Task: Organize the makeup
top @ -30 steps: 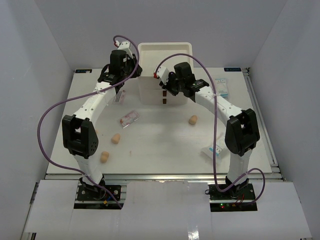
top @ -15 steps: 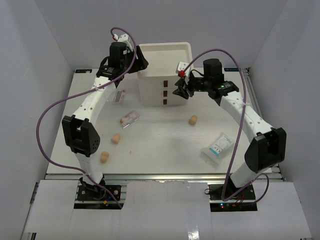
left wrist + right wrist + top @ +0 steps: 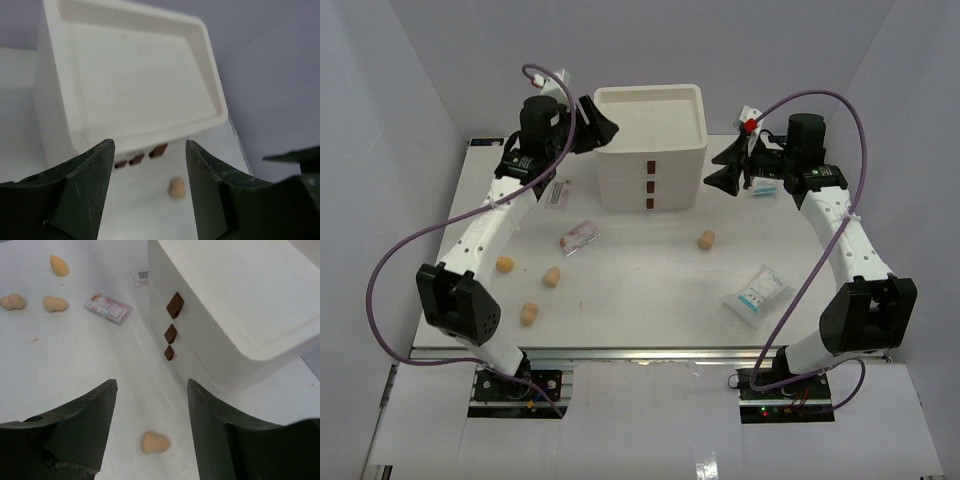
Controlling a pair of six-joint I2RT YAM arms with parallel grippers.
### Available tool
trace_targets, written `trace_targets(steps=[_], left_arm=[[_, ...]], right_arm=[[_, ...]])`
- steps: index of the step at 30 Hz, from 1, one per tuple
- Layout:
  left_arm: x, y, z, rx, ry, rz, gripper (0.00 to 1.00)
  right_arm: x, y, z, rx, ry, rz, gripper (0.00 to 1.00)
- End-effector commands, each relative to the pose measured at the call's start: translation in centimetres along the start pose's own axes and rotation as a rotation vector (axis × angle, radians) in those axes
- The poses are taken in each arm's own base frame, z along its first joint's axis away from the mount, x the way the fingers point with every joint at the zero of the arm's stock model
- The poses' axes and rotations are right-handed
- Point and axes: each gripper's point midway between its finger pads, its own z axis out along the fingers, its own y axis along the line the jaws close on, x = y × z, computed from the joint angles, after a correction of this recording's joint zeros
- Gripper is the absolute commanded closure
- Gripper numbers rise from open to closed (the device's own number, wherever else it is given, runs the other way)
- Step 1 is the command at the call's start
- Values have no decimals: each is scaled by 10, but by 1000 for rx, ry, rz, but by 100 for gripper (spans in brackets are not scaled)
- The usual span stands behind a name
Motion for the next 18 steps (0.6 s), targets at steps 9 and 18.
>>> trace_targets(steps=[9, 18], left_arm=[[144, -22, 17, -46, 17, -4, 24], [157, 4, 91, -154, -25, 86, 24]], right_arm=[[24, 3, -48, 61, -25, 173, 32], [30, 3, -63, 102, -30, 185, 32]])
